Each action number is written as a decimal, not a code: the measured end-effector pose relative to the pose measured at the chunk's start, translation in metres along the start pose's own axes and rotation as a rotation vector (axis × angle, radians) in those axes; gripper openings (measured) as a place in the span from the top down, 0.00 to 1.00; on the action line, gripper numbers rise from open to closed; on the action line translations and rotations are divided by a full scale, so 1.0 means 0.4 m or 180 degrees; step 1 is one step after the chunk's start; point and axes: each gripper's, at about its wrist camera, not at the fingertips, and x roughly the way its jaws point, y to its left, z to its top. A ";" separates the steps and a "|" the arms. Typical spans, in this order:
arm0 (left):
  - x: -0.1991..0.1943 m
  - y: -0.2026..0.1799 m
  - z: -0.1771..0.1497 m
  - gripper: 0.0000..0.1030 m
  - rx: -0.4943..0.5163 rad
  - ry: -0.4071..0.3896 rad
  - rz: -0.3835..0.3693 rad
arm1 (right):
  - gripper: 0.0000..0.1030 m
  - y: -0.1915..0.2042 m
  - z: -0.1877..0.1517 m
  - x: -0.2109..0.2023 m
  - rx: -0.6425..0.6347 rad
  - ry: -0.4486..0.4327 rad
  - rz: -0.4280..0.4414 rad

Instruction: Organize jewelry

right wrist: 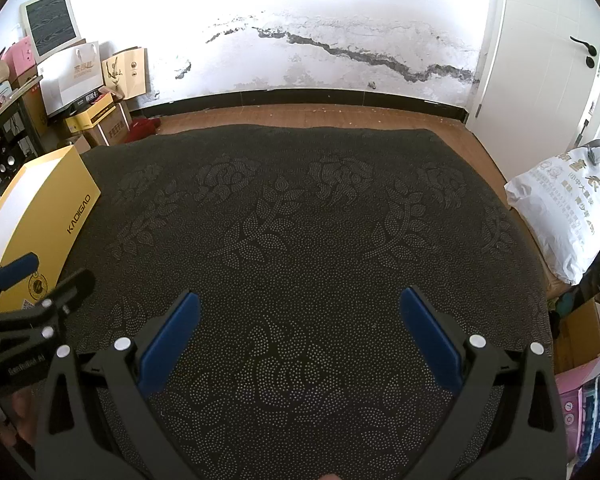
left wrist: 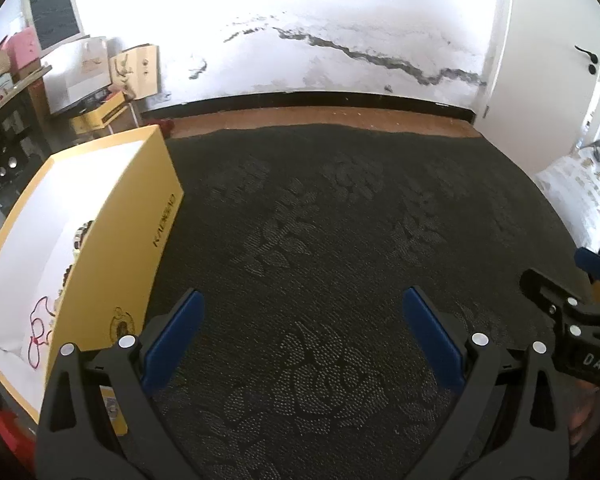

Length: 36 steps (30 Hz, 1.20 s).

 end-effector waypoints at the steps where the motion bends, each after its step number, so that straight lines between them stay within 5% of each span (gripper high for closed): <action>1: -0.001 0.003 -0.001 0.06 -0.0006 0.0002 0.0035 | 0.06 0.000 0.000 0.000 -0.0001 0.0000 -0.0001; 36: 0.007 0.013 -0.016 0.06 -0.0056 0.0152 -0.0058 | 0.06 0.006 -0.009 -0.004 -0.0003 0.0004 -0.0008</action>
